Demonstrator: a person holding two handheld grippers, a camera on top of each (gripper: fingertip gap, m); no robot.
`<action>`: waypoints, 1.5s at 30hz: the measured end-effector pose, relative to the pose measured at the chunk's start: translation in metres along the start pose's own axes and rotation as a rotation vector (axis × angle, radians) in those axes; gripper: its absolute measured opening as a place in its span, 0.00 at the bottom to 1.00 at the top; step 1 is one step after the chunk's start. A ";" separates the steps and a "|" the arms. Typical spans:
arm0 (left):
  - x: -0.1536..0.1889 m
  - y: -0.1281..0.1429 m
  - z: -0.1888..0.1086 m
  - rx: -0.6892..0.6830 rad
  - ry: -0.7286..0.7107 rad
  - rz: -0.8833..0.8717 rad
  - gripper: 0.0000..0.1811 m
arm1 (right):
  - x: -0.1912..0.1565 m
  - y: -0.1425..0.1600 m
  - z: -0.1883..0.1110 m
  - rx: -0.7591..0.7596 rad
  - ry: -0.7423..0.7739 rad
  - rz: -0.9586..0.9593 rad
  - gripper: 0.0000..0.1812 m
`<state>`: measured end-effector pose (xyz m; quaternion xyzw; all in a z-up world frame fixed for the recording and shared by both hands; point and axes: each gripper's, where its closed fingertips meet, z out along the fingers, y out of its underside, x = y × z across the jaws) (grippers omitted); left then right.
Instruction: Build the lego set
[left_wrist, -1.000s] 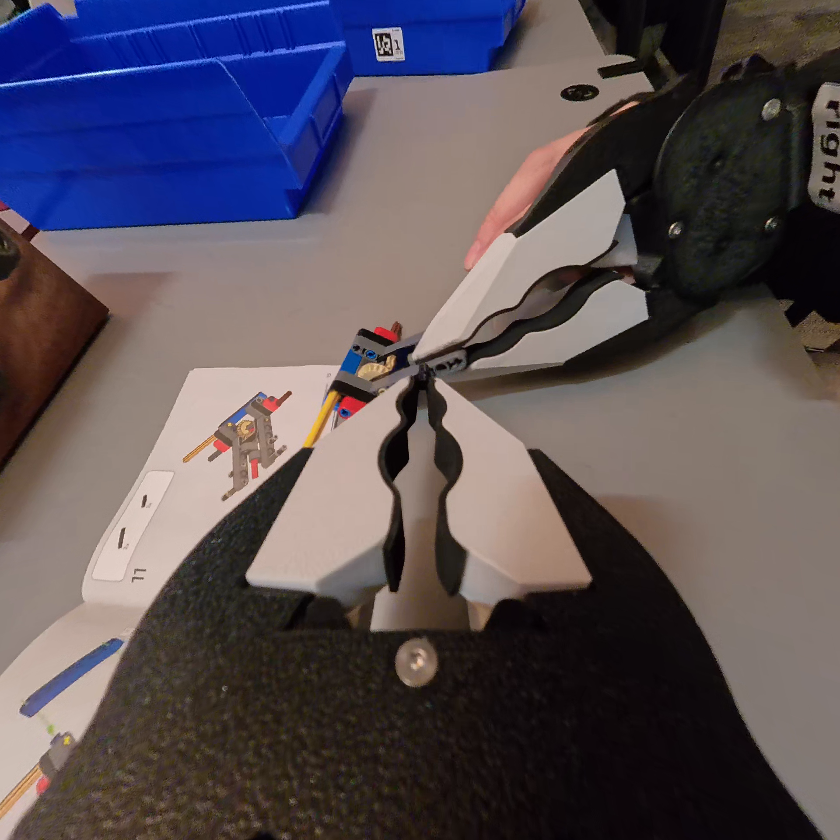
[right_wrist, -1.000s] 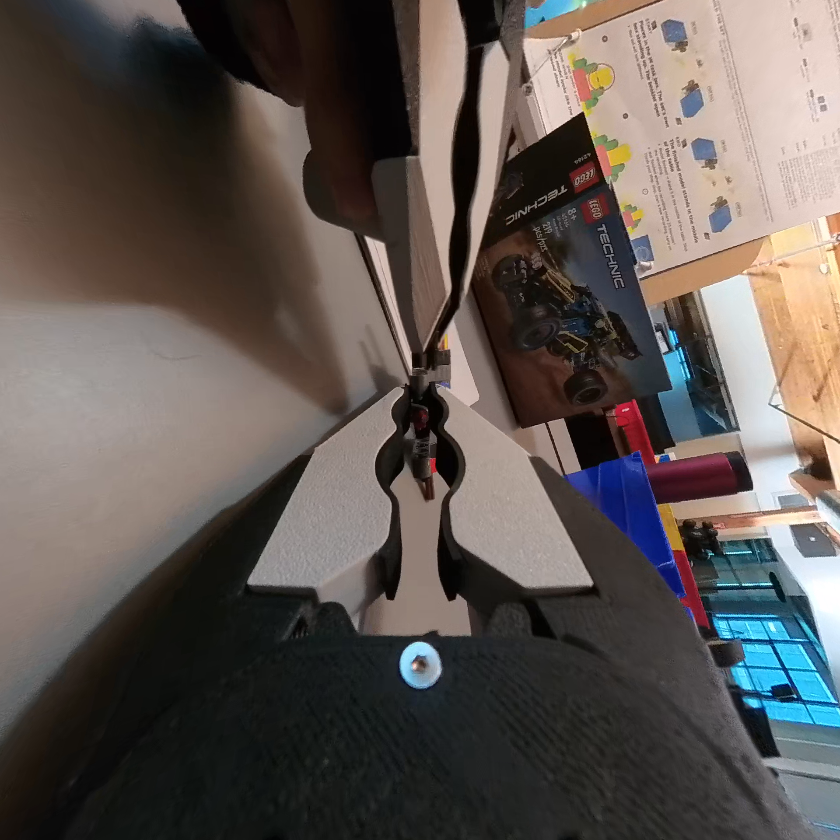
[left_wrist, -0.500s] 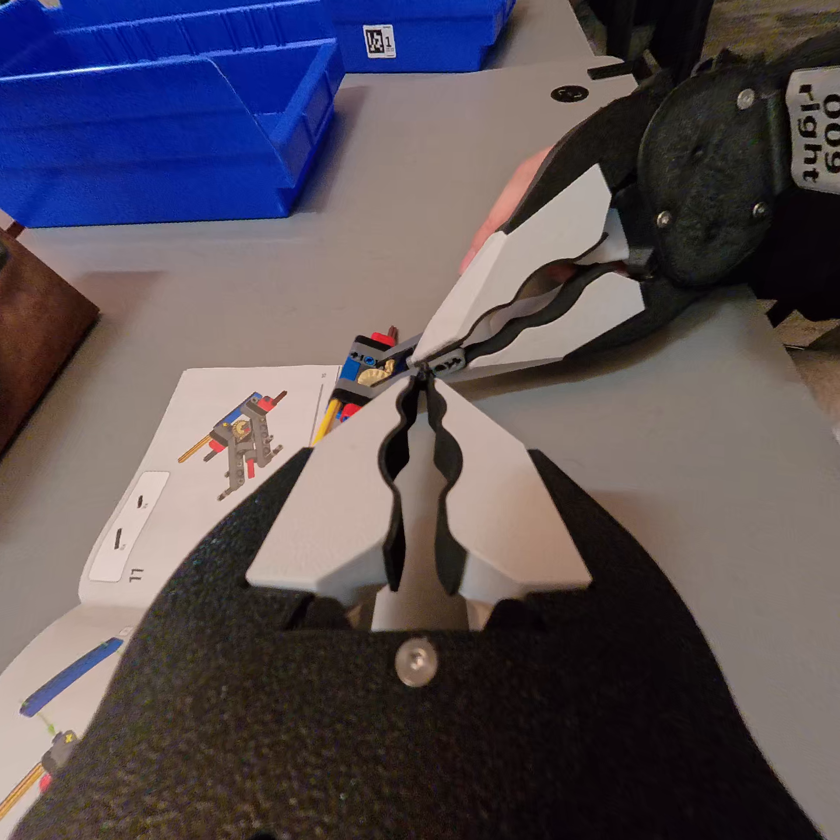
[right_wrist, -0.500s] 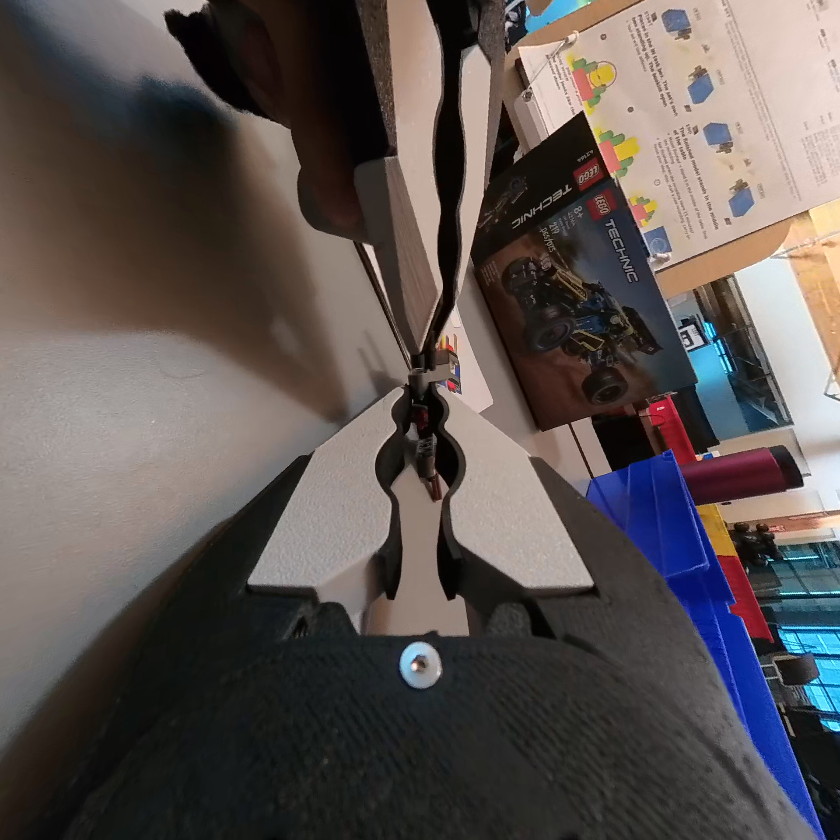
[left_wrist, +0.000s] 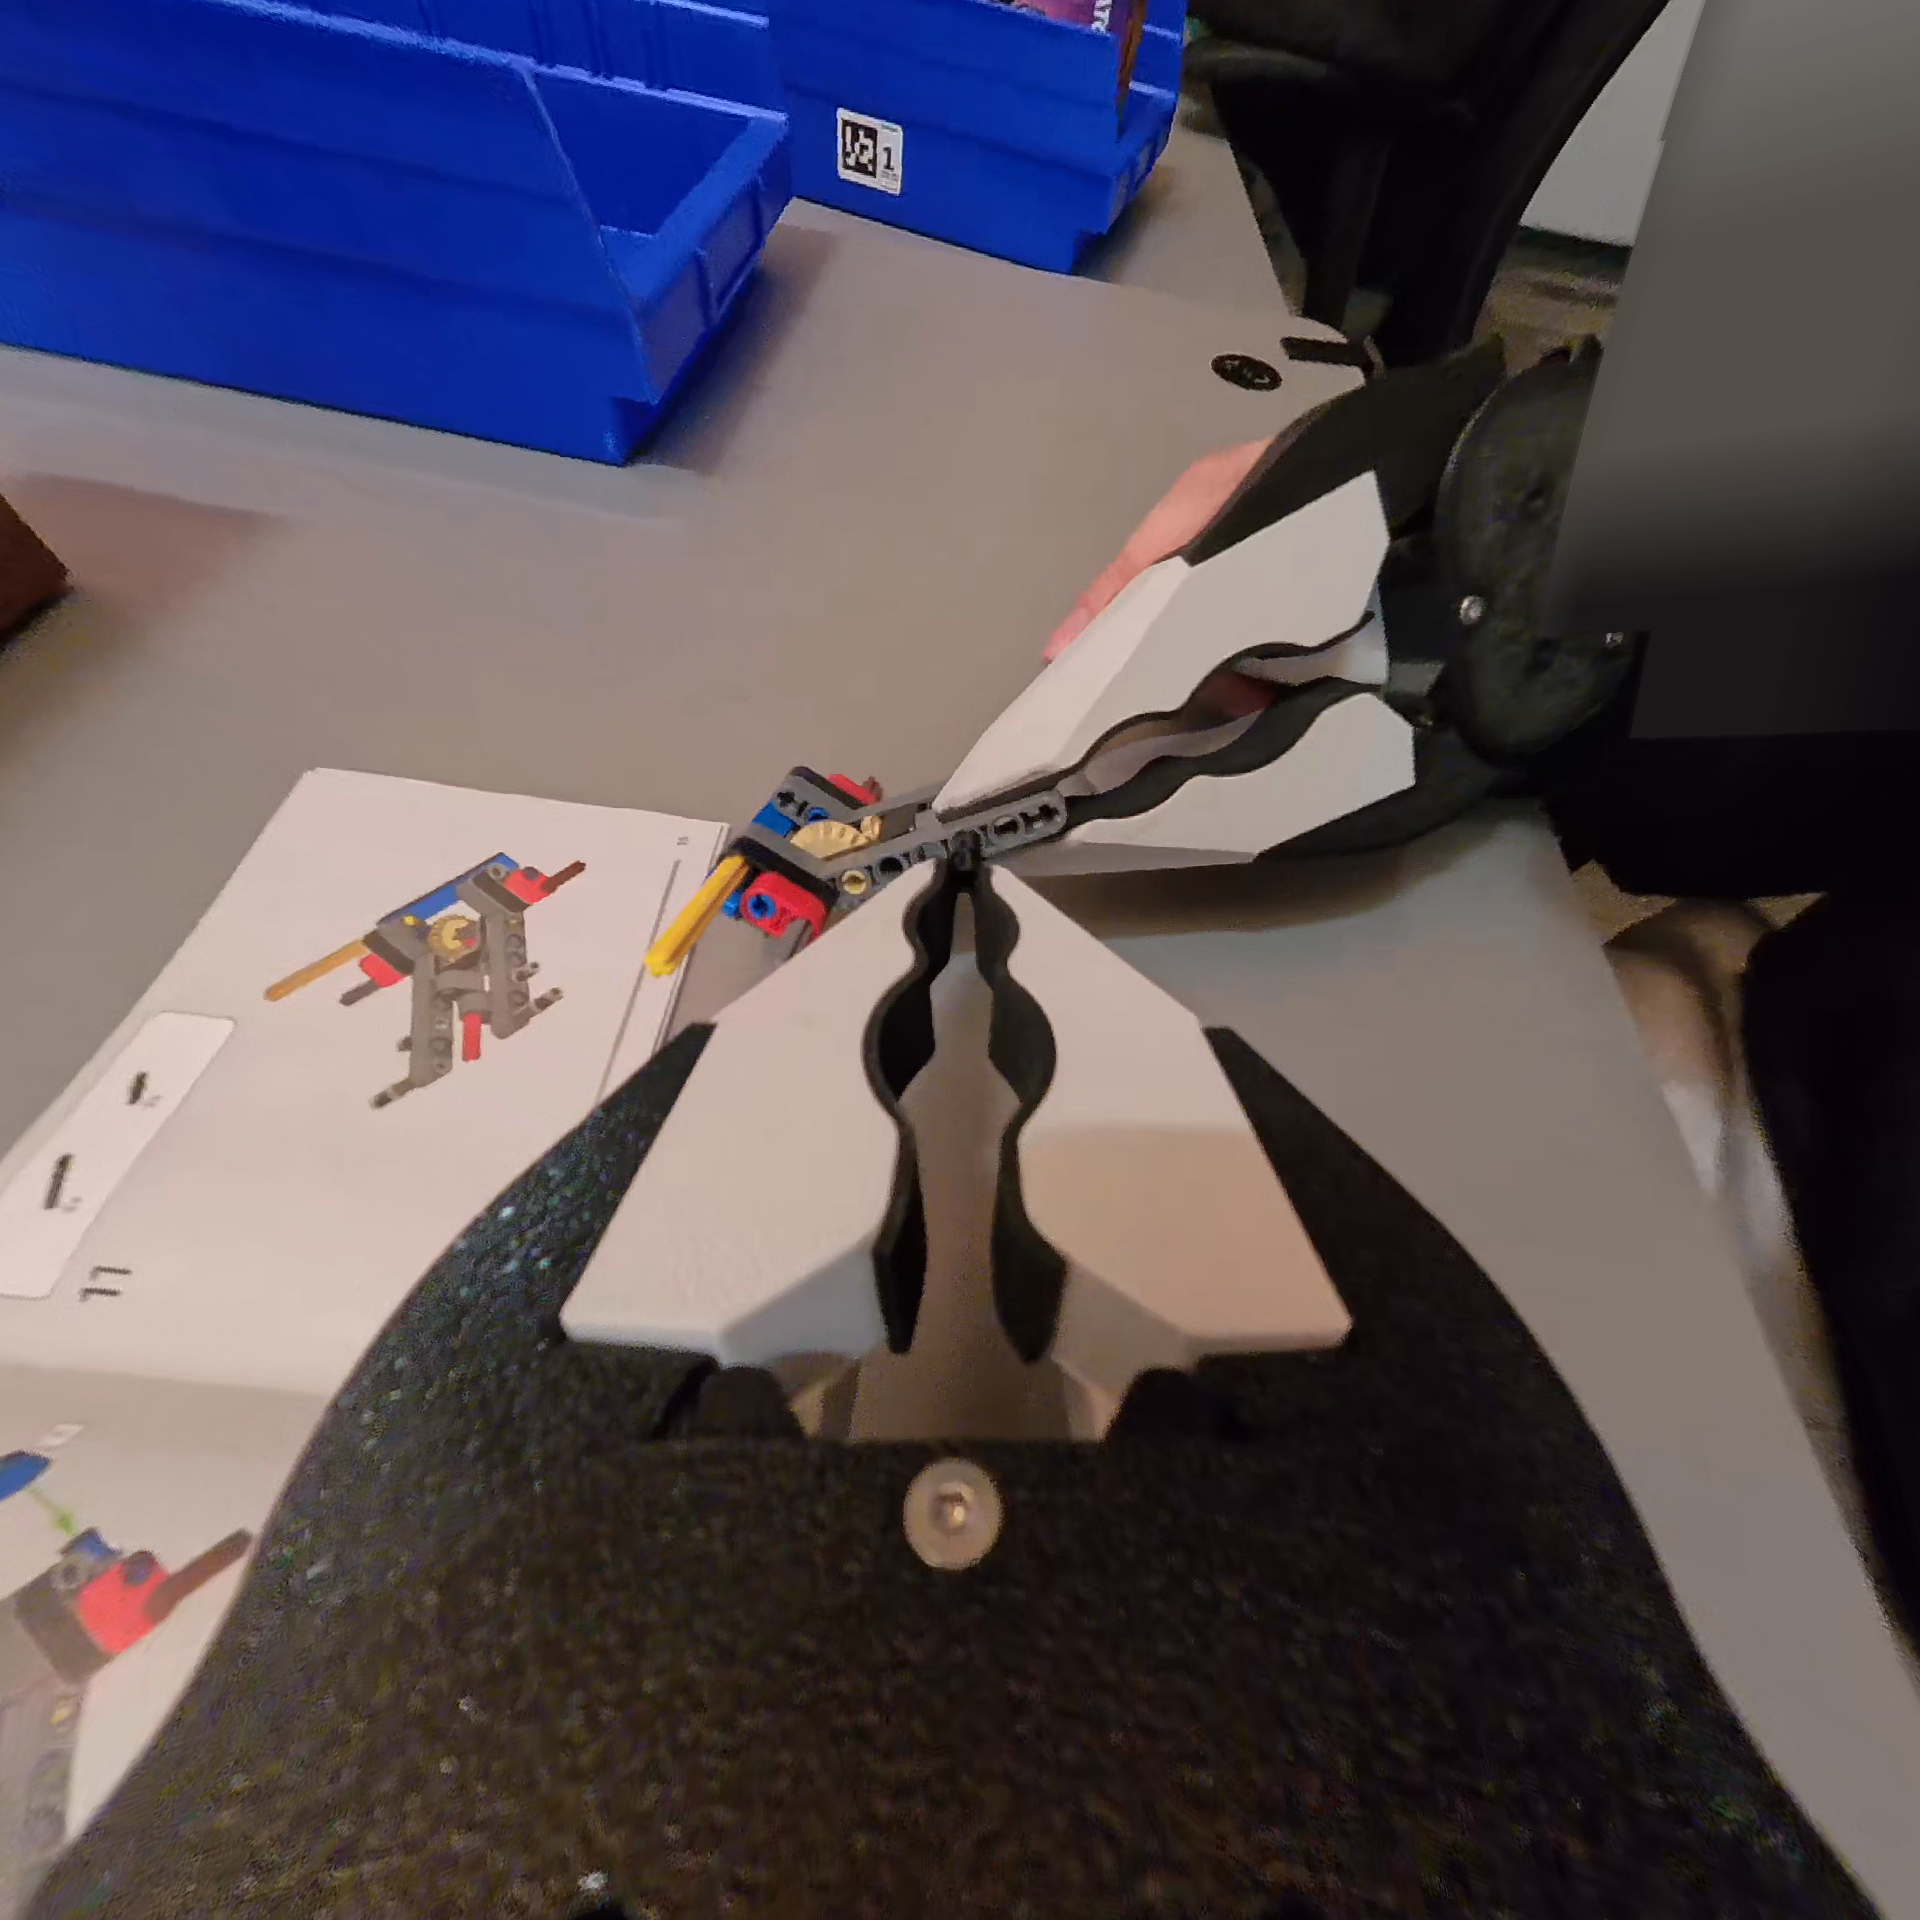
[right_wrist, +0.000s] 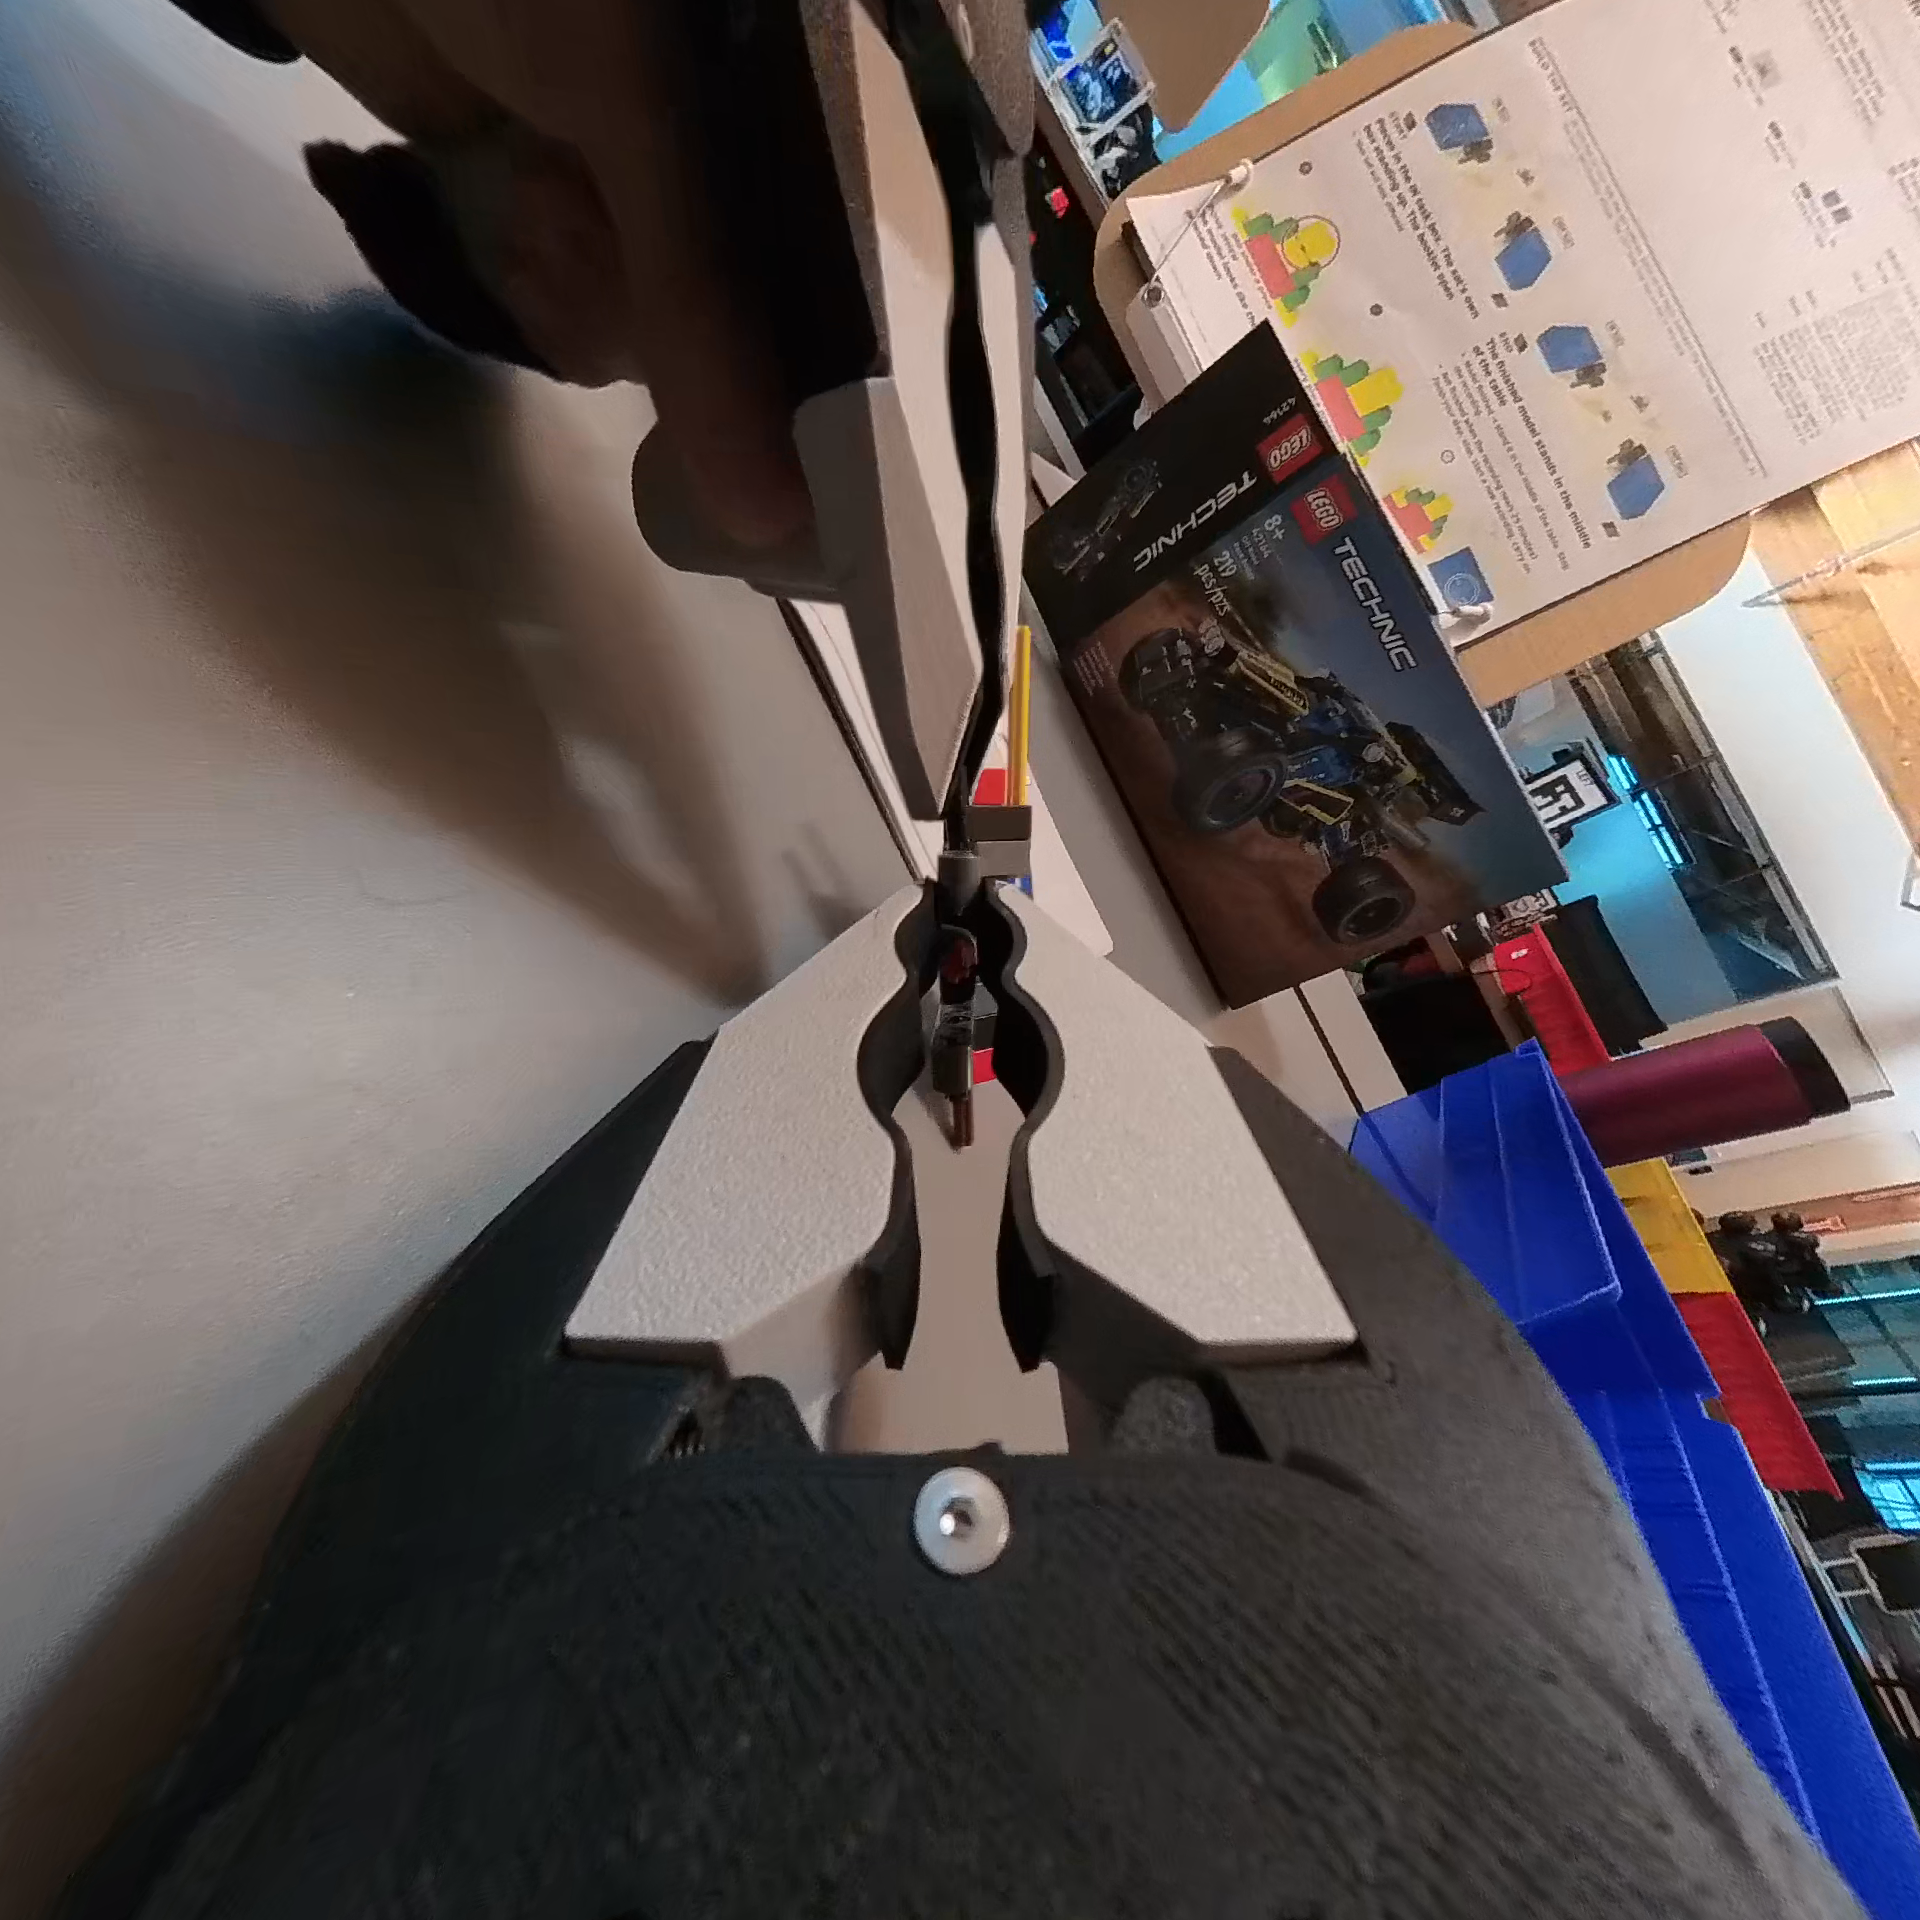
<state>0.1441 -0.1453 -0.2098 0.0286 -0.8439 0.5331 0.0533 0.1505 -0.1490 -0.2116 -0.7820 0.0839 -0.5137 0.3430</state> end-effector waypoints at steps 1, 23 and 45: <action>0.000 0.001 0.000 0.001 0.005 -0.022 0.01 | 0.000 0.001 0.000 -0.005 -0.002 -0.002 0.02; 0.001 0.021 0.001 -0.109 -0.019 0.108 0.00 | -0.019 0.005 0.003 -0.059 -0.045 -0.170 0.02; 0.008 0.015 -0.002 -0.038 0.076 -0.229 0.00 | -0.014 -0.001 0.001 -0.049 0.012 -0.221 0.02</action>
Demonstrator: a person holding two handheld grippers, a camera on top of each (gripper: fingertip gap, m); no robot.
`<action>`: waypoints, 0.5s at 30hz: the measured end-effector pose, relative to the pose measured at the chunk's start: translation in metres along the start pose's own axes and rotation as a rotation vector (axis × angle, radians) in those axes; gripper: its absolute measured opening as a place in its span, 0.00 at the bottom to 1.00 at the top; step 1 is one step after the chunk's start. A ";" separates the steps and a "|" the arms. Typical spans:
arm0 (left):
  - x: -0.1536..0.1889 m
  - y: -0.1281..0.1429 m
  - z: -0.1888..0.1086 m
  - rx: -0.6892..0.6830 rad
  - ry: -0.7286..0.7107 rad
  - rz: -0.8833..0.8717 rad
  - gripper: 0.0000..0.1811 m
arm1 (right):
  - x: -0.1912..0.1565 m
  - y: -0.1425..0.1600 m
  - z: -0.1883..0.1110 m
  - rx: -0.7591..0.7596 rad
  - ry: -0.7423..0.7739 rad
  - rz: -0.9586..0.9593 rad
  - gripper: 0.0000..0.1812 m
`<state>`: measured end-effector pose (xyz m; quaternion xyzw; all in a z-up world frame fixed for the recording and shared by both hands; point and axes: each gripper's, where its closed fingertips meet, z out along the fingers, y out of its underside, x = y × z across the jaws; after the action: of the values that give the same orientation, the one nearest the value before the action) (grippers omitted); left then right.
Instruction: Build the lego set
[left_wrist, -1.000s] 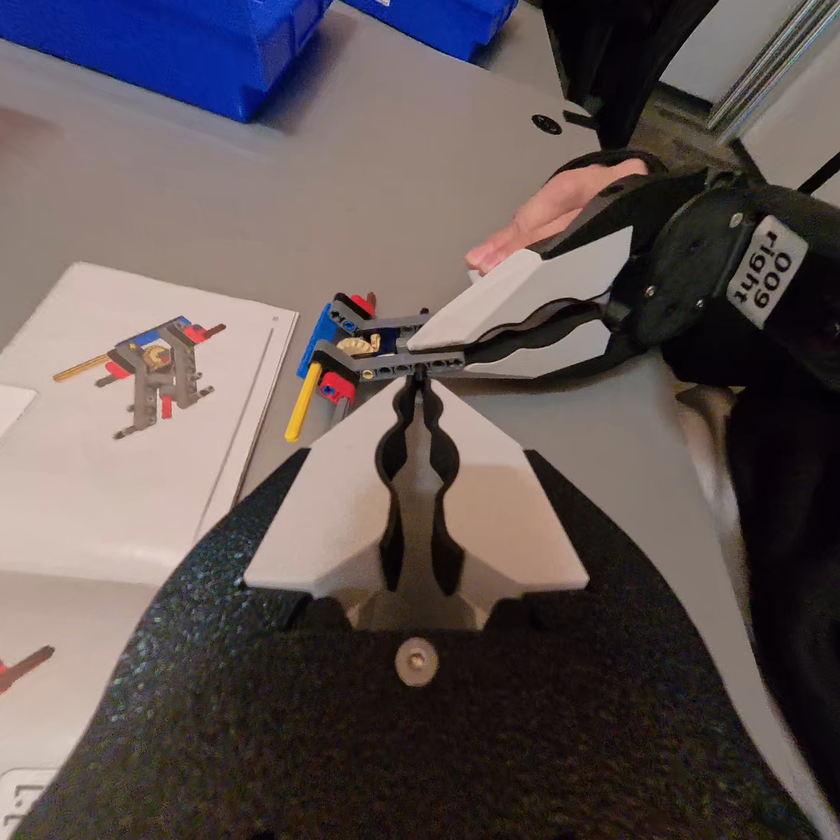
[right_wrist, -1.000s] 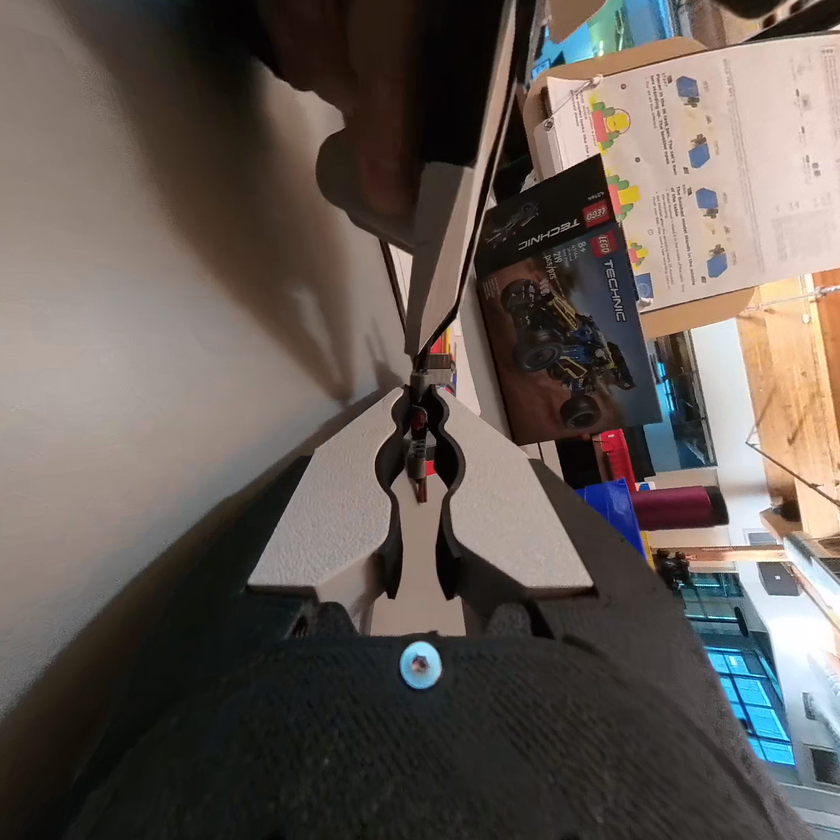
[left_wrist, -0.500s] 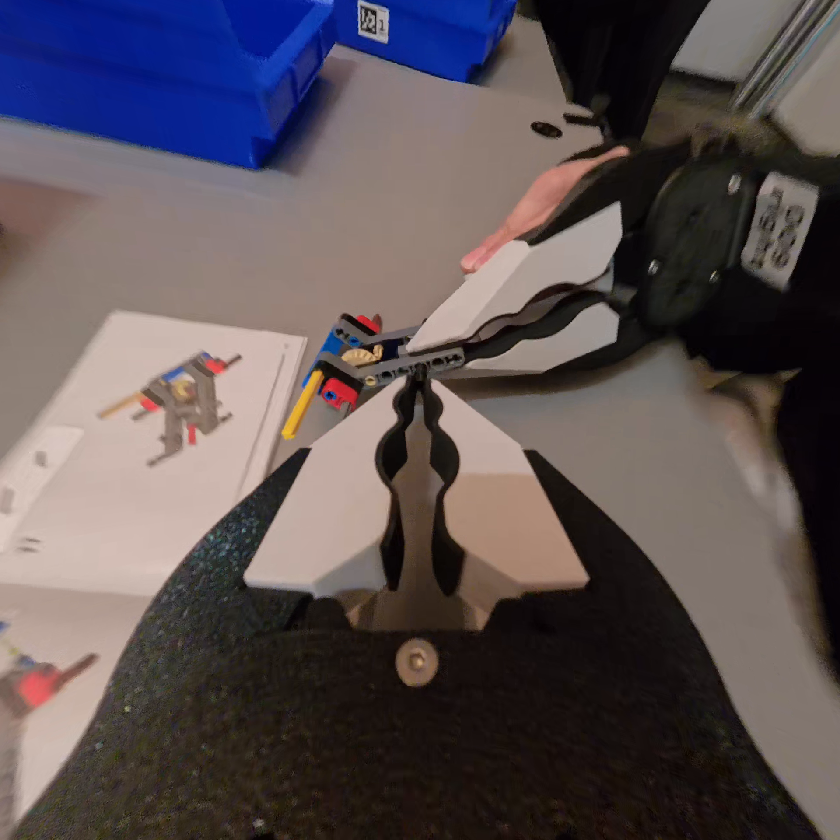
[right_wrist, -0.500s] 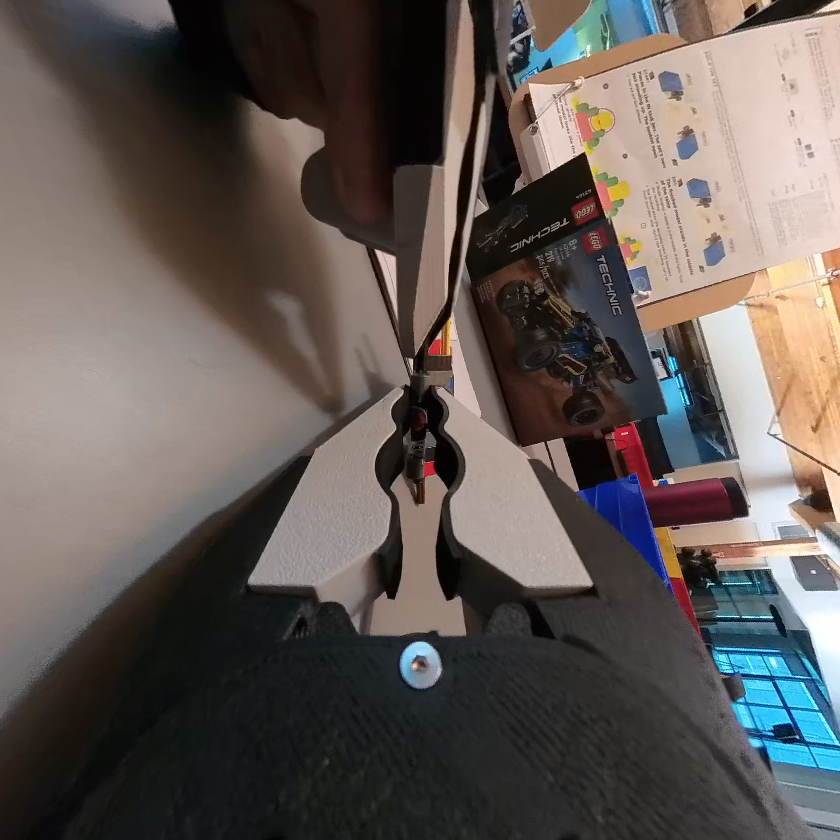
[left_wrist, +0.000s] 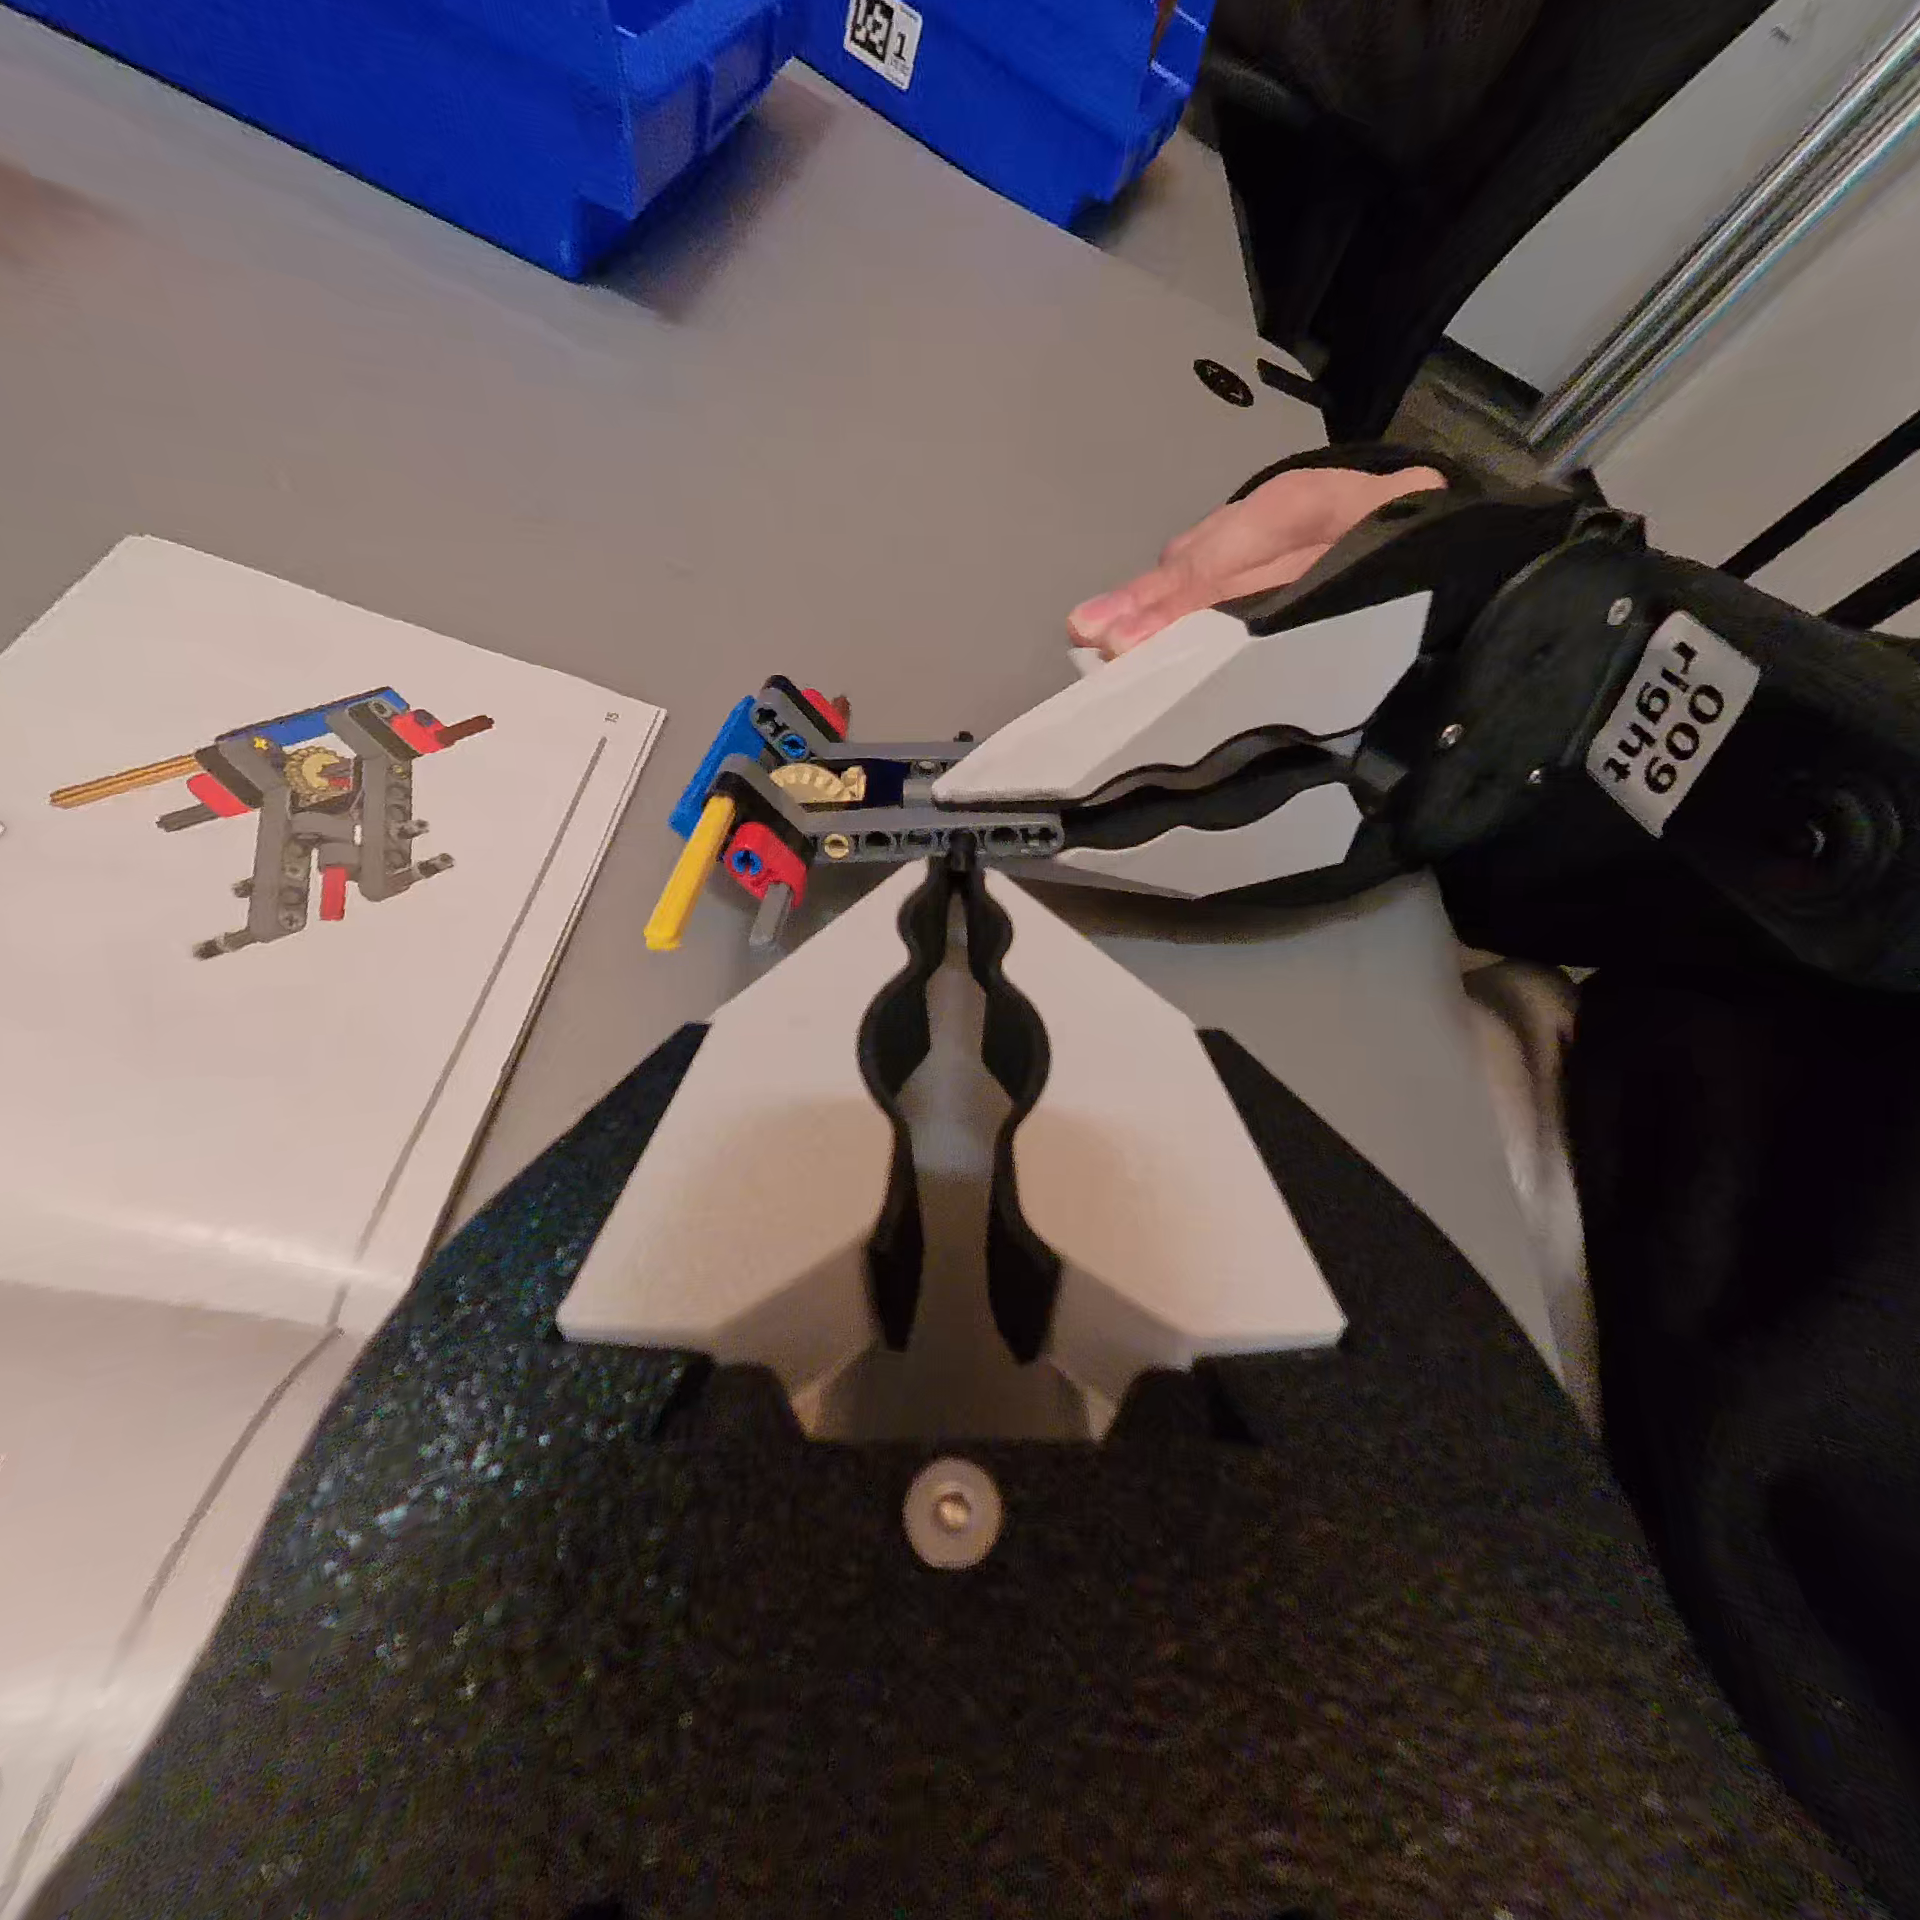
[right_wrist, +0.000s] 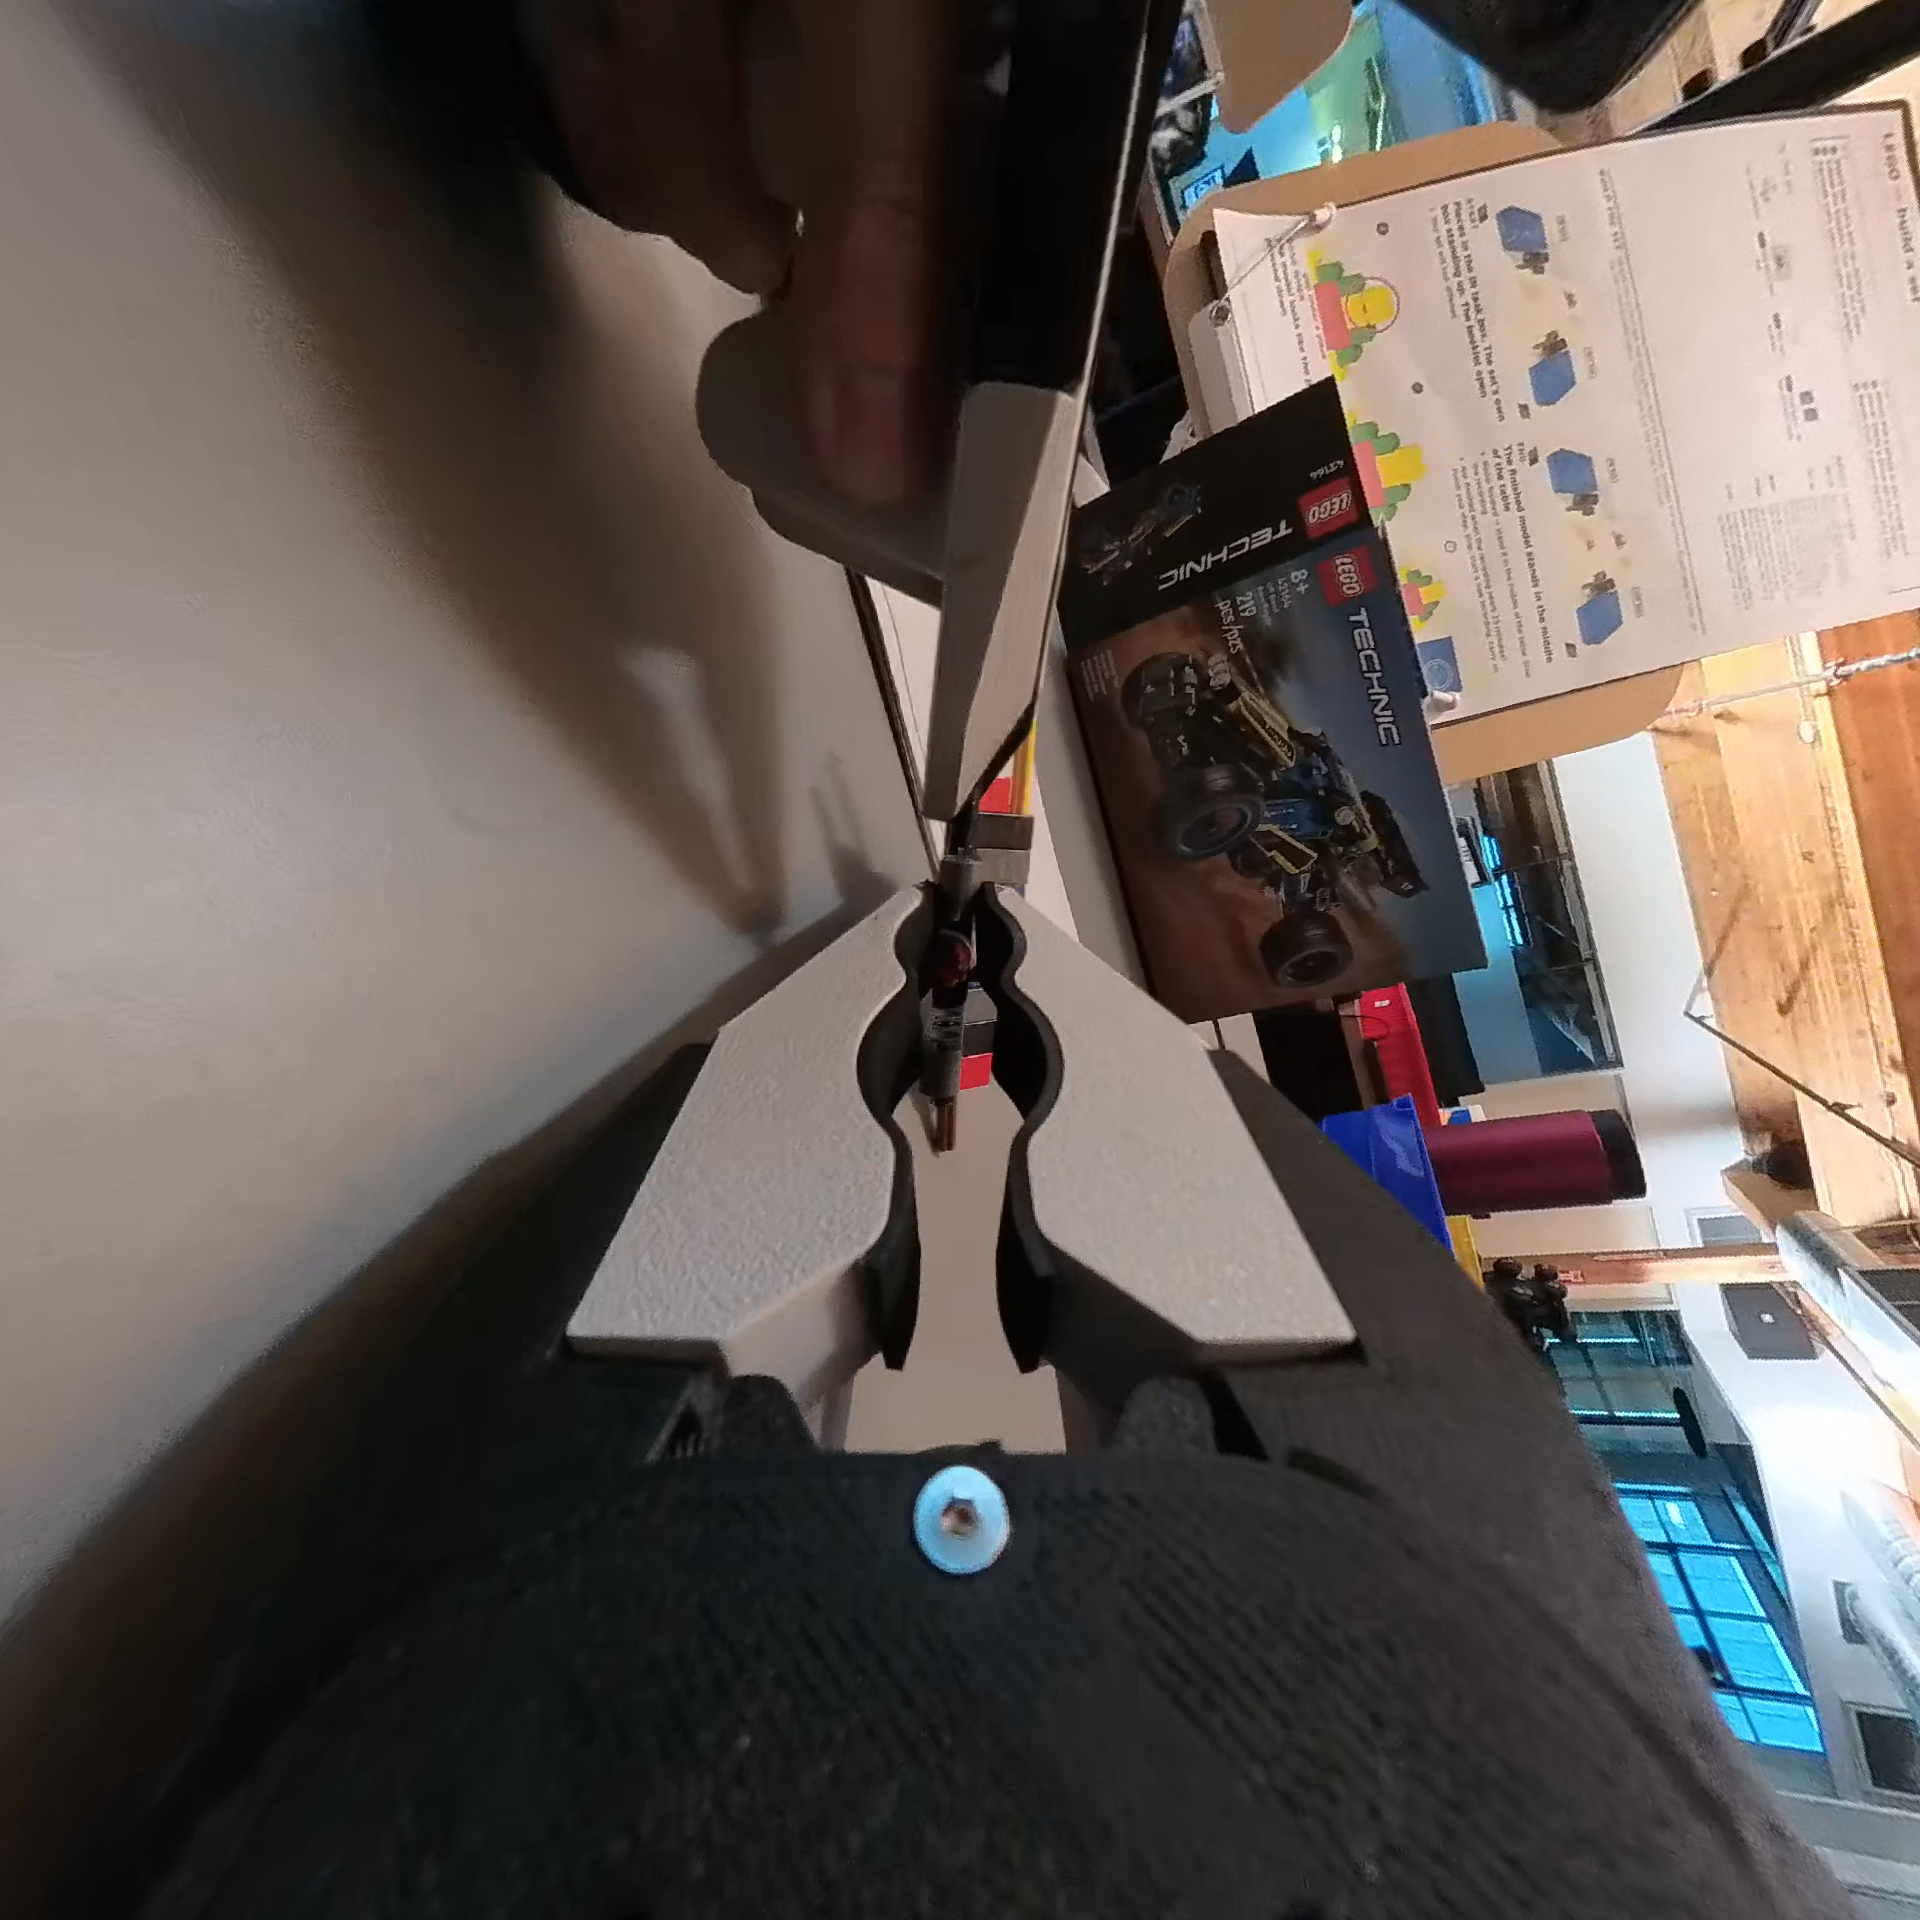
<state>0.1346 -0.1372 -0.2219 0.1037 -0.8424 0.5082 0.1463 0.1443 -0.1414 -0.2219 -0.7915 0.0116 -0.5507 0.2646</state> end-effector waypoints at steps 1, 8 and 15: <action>0.000 0.000 0.000 -0.001 -0.010 -0.005 0.00 | 0.000 0.000 0.000 -0.003 0.001 -0.007 0.02; -0.006 0.003 0.004 -0.050 -0.120 0.137 0.00 | -0.004 0.005 0.004 -0.075 0.027 -0.161 0.02; -0.004 0.003 0.003 -0.026 -0.052 0.044 0.00 | -0.004 0.003 0.002 -0.046 0.007 -0.087 0.02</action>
<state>0.1373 -0.1386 -0.2270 0.0966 -0.8546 0.4973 0.1144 0.1457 -0.1414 -0.2271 -0.7953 -0.0093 -0.5639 0.2222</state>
